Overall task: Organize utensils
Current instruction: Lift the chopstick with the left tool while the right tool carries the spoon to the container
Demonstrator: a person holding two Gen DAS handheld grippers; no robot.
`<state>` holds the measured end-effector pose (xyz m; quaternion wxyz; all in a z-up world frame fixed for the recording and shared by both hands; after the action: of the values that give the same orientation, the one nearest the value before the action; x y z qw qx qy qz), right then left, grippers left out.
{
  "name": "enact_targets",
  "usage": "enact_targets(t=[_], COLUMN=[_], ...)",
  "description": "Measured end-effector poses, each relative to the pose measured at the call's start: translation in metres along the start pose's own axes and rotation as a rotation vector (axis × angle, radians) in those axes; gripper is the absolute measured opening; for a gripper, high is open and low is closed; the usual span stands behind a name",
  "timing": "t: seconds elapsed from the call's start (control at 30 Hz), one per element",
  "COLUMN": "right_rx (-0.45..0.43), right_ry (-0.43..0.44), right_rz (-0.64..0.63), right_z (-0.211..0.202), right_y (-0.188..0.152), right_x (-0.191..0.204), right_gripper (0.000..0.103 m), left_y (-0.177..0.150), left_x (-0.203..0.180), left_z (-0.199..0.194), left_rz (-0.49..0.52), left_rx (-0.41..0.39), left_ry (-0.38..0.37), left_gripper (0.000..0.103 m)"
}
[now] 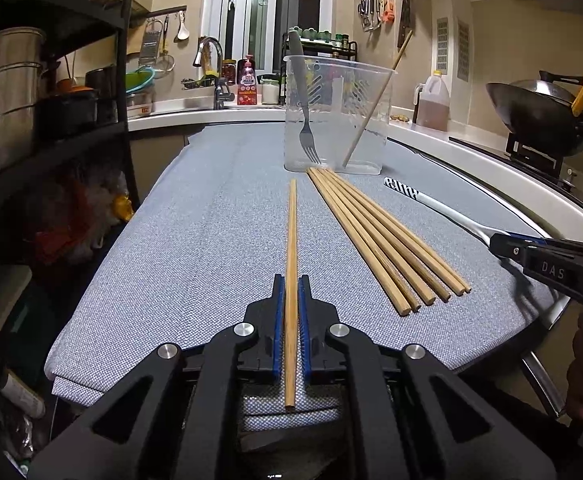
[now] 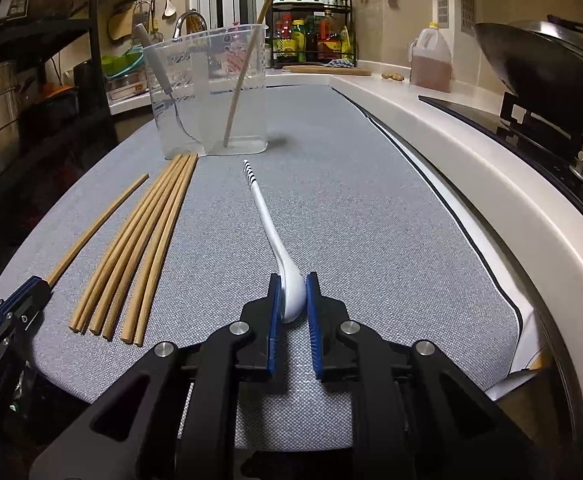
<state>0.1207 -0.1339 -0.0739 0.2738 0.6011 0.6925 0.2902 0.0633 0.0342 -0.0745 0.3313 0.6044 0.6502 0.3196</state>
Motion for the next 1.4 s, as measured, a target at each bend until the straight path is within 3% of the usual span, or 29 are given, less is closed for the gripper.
enact_targets(t=[0.57,1.4], right_rx=[0.001,-0.164], right_ry=[0.029,0.039], right_rz=[0.001,-0.034], right_z=[0.001,-0.071], right_y=[0.001,0.039], right_x=[0.005,0.011], right_gripper=[0.012,0.012], left_y=[0.002,0.036], left_x=[0.0,-0.005], left_z=[0.0,-0.051], left_rz=[0.011,0.014], left_rx=[-0.002,-0.109], left_ry=[0.006,-0.013], left_gripper=[0.007,0.007])
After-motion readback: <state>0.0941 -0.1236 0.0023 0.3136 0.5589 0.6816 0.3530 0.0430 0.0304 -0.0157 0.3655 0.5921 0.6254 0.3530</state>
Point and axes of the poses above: each gripper's, at about its wrist camera, not at the fingertips, and z roughly the way its jaws point, x to its left, y to its top, the point moved 7 cm from there along z, roughly the way its jaws point, and after that the axes turned 7 degrees about x, right-handed, at the moved point
